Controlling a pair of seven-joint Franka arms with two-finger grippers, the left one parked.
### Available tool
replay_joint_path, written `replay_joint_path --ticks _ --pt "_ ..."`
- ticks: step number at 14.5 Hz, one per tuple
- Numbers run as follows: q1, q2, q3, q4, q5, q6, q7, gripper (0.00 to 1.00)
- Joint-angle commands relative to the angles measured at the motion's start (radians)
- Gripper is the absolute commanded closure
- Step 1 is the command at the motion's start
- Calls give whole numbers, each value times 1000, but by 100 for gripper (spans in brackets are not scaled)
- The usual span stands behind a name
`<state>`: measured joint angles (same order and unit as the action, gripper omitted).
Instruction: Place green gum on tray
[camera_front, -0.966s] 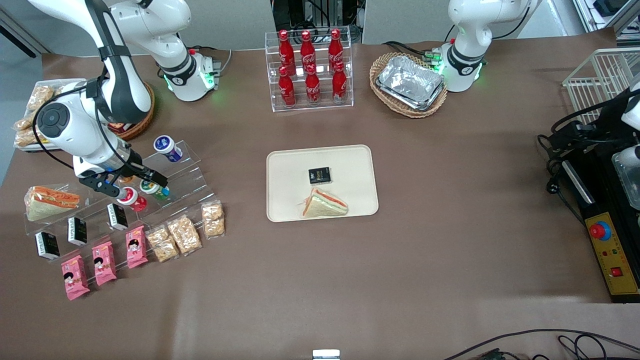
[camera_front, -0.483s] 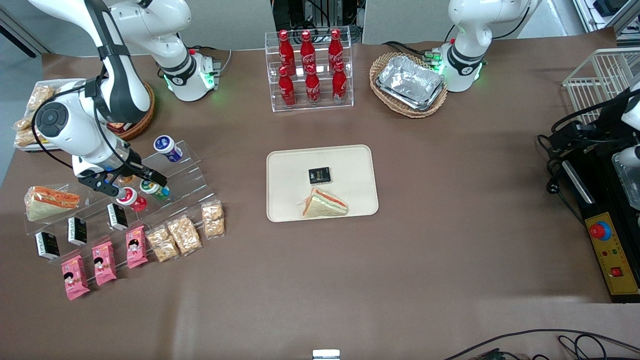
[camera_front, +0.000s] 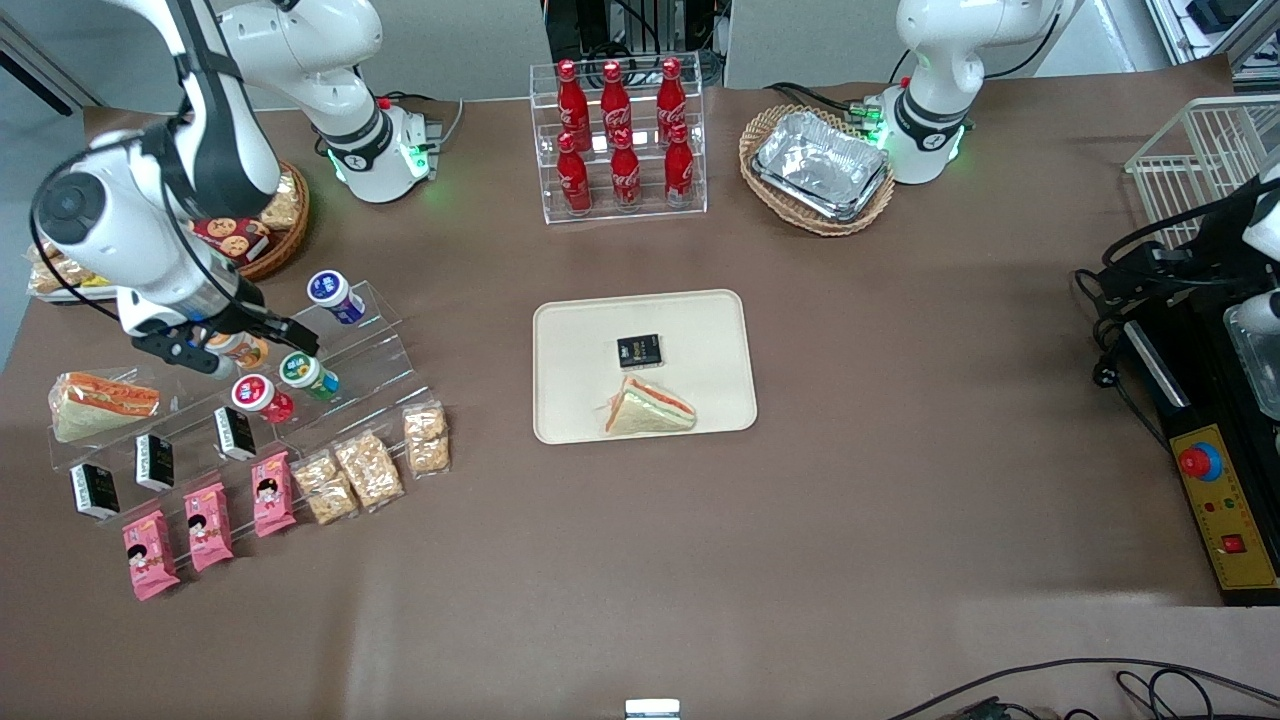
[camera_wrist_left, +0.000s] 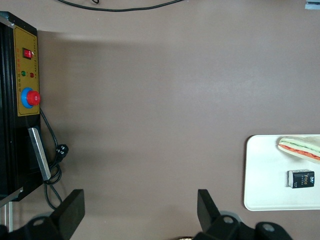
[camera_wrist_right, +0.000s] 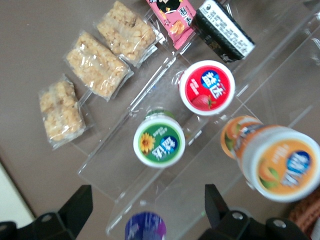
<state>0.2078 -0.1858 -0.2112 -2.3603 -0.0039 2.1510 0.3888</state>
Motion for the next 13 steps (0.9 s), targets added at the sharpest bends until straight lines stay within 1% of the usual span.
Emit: replay_joint_path --ticks 1,3,5,6,8,10,12,13 --pt "-1 -43 -2 136 -16 -216 2 0" --pt "-2 -44 -4 215 -15 -319 9 0" --pt "-4 -55 -4 263 -15 -373 36 0" --pt "-2 -60 -1 269 -15 -376 85 0" --pt "1 -64 4 268 -28 -362 246 0" --pt "1 -55 4 266 -28 -355 292 0" --pt "-2 -34 3 260 -28 -338 382 0" --pt "-2 -24 1 254 -28 -329 392 0"
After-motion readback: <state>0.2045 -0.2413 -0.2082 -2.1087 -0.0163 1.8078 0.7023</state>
